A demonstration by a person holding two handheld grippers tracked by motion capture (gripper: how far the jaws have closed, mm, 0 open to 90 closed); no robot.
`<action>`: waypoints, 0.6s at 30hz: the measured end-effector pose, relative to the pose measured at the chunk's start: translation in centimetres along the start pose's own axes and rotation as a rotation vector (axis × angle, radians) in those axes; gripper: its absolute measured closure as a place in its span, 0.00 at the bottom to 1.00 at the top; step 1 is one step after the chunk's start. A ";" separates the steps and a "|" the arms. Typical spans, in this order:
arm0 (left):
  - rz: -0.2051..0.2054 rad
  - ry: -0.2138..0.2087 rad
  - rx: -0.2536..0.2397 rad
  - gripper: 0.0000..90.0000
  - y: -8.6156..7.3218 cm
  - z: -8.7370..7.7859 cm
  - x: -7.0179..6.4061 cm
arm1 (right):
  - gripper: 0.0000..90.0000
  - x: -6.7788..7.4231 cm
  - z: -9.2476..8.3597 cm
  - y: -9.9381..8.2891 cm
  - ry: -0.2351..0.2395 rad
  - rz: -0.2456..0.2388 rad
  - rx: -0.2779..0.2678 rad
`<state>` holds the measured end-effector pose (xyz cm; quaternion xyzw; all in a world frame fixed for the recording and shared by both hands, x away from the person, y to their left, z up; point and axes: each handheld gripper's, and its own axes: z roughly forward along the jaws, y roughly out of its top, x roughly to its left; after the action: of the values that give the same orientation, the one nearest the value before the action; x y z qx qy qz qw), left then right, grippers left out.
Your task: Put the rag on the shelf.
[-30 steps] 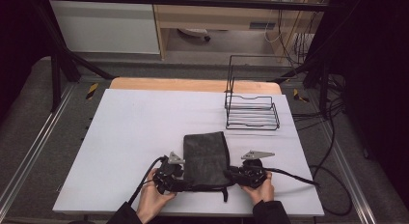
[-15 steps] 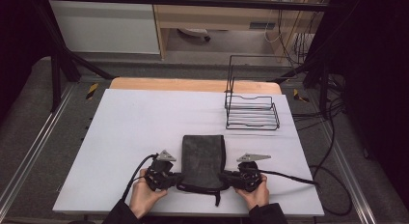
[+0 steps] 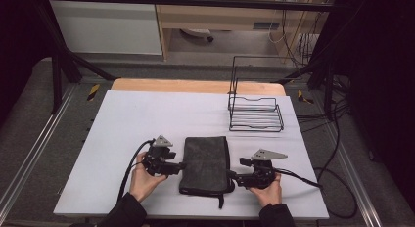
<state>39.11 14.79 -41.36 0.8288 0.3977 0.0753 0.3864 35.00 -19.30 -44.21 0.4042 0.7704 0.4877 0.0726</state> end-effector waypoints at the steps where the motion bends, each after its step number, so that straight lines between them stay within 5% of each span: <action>1: -0.001 0.004 0.003 0.36 0.3 0.3 0.3 | 0.17 -0.1 -0.1 0.0 -0.003 0.001 -0.001; 11: -0.009 0.049 -0.029 0.22 3.3 2.3 2.2 | 0.05 -0.8 -0.4 -0.1 -0.010 0.022 -0.010; 18: -0.059 0.076 0.003 0.26 4.7 5.0 3.3 | 0.04 -0.9 -0.3 -0.2 -0.016 0.016 -0.004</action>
<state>46.32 12.44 -42.11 0.8138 0.4365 0.0946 0.3718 35.29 -20.17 -44.43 0.4140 0.7656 0.4866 0.0758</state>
